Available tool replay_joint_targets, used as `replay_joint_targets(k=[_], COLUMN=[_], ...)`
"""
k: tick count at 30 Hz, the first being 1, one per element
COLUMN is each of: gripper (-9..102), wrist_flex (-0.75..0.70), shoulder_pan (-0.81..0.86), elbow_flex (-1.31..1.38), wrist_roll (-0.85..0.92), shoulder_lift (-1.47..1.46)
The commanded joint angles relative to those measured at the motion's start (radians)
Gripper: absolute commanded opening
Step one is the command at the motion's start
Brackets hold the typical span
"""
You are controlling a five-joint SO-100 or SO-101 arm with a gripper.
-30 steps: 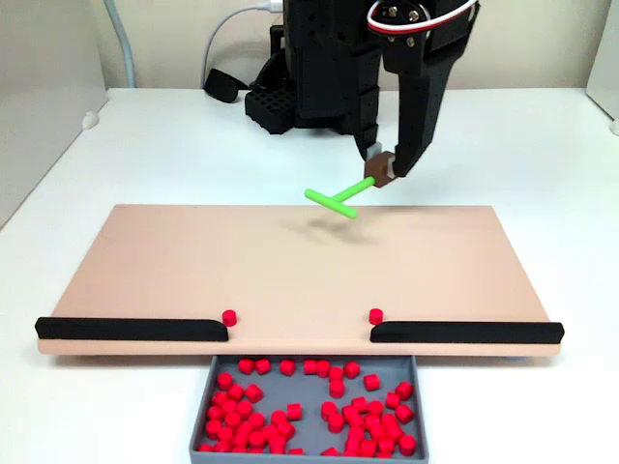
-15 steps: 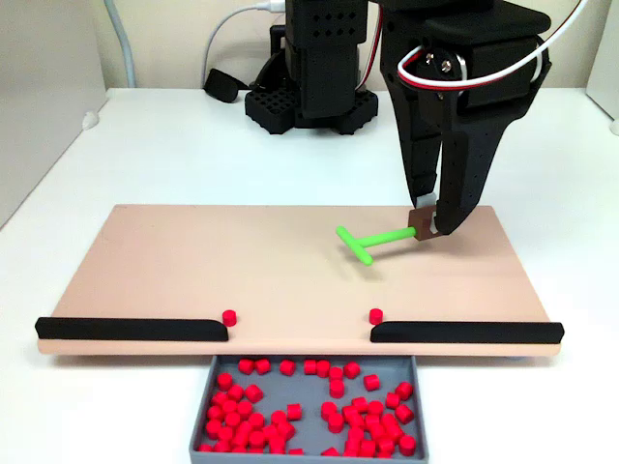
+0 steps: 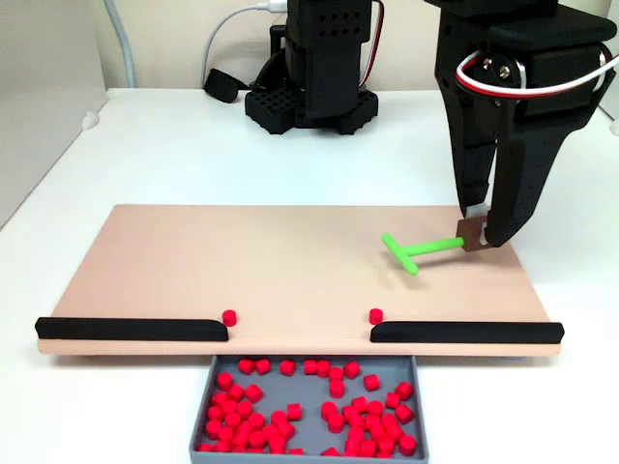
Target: Push granules from left to the grey container
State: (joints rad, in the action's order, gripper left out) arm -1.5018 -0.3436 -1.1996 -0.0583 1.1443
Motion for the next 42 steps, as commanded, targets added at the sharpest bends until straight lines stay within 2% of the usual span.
replay_joint_targets(k=[1, 6, 10, 17, 23, 42], gripper=[0, 0, 0, 0, 0, 0], wrist_flex=[-0.035, -0.041, -0.106, -0.106, -0.107, -0.114], shoulder_pan=[-0.009, -0.006, 0.002, 0.023, 0.034, 0.052], elbow_flex=[0.100, 0.169, 0.279, 0.304, 0.440, 0.449], wrist_roll=[-0.017, -0.018, -0.037, -0.091, -0.103, -0.121], shoulder_lift=[-0.018, -0.052, -0.112, -0.135, -0.225, -0.288])
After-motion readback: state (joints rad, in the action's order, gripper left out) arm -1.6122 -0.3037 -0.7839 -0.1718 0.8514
